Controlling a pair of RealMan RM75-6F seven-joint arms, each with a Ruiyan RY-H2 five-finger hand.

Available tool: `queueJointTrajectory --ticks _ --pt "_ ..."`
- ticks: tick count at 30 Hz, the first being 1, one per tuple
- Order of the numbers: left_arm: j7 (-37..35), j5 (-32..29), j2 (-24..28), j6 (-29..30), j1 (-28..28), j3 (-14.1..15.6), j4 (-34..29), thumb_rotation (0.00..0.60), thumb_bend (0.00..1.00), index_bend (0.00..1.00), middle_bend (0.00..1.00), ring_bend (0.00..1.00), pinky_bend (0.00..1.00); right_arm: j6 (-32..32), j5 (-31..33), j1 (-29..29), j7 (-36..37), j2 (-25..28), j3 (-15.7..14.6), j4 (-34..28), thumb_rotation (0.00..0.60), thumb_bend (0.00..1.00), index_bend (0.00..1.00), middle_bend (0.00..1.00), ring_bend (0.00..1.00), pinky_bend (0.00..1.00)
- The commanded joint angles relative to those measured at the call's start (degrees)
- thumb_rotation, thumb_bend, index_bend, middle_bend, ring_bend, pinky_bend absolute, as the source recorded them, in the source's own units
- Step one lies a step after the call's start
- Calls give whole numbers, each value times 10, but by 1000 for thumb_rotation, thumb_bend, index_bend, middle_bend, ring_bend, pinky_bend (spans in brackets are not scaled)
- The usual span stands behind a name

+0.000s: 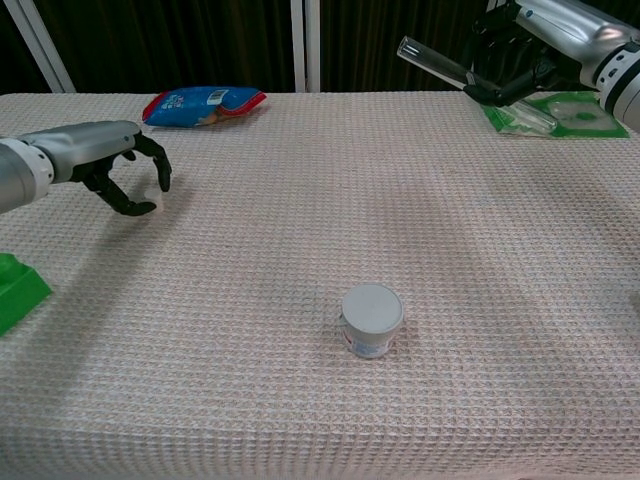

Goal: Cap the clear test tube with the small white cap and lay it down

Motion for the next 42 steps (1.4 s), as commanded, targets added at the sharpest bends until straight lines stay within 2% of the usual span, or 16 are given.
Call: queueJointTrajectory --ticks 1,16,26,32,36,42 --pt "3 -1 -1 2 -2 0 -2 600 343 461 241 117 161 -1 0 0 0 0 0 0 600 502 704 659 481 495" --pt "21 -19 -1 6 -8 3 3 600 352 482 245 117 161 -3 -1 -1 3 0 2 1 600 502 704 660 483 495" --pt "2 -5 1 20 -4 -1 2 600 383 602 294 133 165 -3 -6 -7 13 -5 -5 1 600 509 720 668 496 503" --pt "-72 42 43 74 22 -26 -69 600 412 602 345 192 174 -6 -25 -8 45 -25 -22 -2 600 520 747 682 513 506" --pt "-133 84 86 105 41 -41 -140 600 428 602 366 203 176 11 -51 -1 72 -44 -27 -5 600 519 782 699 534 520" --pt "-221 142 142 117 55 -55 -223 600 441 612 376 209 176 25 -81 16 80 -72 -31 6 600 520 794 707 547 530"
